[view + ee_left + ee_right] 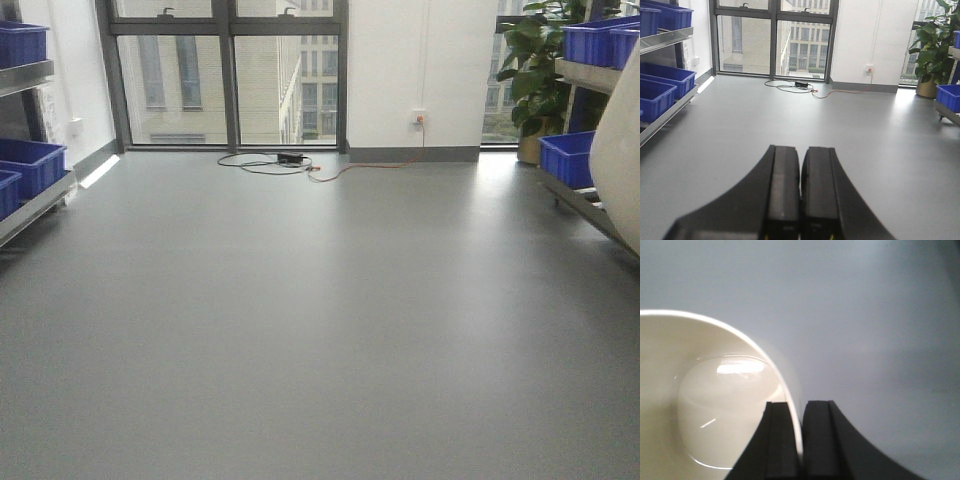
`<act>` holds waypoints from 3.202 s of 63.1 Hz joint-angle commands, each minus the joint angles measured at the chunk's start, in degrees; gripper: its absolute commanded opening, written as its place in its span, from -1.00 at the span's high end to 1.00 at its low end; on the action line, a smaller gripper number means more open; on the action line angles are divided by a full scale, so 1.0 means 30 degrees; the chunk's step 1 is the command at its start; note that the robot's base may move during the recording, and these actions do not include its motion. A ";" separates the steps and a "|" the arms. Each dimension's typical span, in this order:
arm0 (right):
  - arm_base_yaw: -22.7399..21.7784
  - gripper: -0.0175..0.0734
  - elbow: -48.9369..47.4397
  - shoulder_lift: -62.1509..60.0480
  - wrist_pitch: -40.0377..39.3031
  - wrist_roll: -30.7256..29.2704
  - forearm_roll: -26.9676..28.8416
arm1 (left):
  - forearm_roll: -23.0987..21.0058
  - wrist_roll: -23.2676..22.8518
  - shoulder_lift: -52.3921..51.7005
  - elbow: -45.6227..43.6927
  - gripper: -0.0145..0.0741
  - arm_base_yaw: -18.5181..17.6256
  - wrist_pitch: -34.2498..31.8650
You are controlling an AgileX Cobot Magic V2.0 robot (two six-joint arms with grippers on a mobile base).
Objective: Move white bin to right shelf second layer
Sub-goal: 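Drive toward the windows holding the bin in the right gripper, then turn the base to face the roller shelf with blue bins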
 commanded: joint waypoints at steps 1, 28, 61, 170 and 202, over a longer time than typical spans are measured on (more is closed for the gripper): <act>-0.0122 0.50 -0.0541 -0.0086 -0.1525 -0.0035 -0.0035 | -0.0017 -0.0101 -0.0341 0.0535 0.48 -0.0089 -0.1667; -0.0122 0.50 -0.0541 -0.0088 -0.1525 -0.0035 -0.0035 | -0.0017 -0.0101 -0.0341 0.0535 0.48 -0.0089 -0.1667; -0.0122 0.50 -0.0541 -0.0088 -0.1566 -0.0035 -0.0058 | -0.0017 -0.0101 -0.0301 0.0535 0.48 -0.0089 -0.1667; -0.0122 0.50 -0.0541 0.0026 -0.1600 -0.0050 -0.0036 | -0.0017 -0.0101 -0.0301 0.0535 0.48 -0.0089 -0.1667; -0.0122 0.50 -0.0541 0.0026 -0.1600 -0.0050 -0.0036 | -0.0017 -0.0101 -0.0301 0.0535 0.48 -0.0089 -0.1667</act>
